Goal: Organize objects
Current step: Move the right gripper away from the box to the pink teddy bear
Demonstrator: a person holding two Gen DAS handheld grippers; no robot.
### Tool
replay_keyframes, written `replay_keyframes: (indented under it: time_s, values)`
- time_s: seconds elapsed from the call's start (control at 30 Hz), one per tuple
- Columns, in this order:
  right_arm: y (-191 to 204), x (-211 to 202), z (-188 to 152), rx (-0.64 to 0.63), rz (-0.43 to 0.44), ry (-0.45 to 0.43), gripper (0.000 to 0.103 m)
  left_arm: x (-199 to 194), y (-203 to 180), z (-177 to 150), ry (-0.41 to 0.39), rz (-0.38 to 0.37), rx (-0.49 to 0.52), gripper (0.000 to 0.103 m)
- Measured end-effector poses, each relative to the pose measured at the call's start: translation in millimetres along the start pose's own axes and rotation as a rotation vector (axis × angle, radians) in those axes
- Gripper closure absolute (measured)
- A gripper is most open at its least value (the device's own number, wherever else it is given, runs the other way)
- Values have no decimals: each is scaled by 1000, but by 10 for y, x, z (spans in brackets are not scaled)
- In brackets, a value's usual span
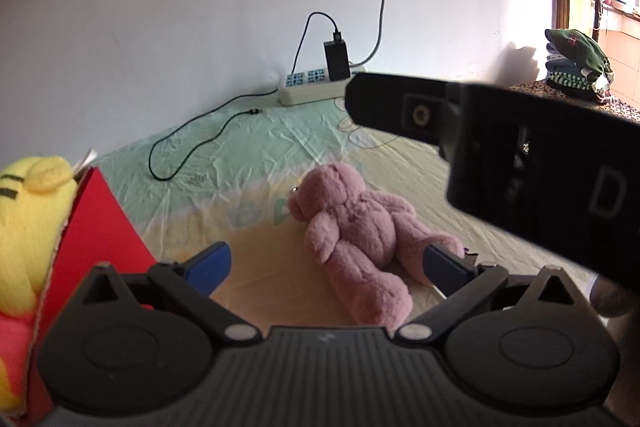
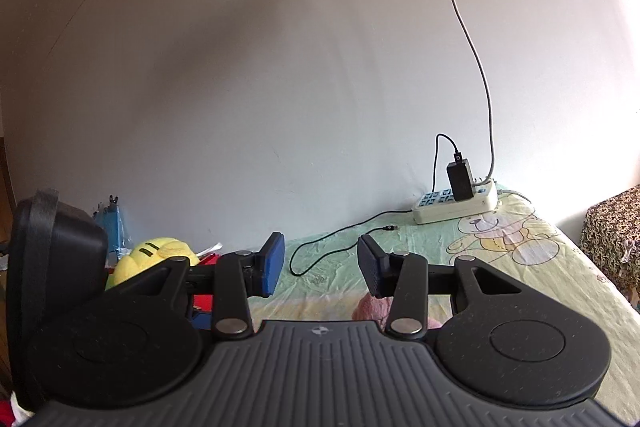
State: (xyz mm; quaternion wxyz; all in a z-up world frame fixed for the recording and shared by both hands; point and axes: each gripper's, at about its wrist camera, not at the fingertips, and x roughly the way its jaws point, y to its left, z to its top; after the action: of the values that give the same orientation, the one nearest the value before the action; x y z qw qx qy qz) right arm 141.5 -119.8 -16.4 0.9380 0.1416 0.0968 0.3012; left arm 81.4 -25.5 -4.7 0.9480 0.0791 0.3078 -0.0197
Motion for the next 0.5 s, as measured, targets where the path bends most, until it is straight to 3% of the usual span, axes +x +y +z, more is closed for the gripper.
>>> replay_keyframes:
  time_s: [0.17,0.27,0.33,0.5]
  values:
    - [-65,143,-59,11,-12,20,58,136,109,-73,10,-30,-35,1]
    - [-230,228,-157,98,-14,30,58,223,231,-129,22,-48,-80,1]
    - [-350,290,-176,172,-63,82,58,282,292,-171,40,-60,-99,1]
    - [-656,265,-207,314,-152,101,58,333,302,-194,47,-84,-102,2]
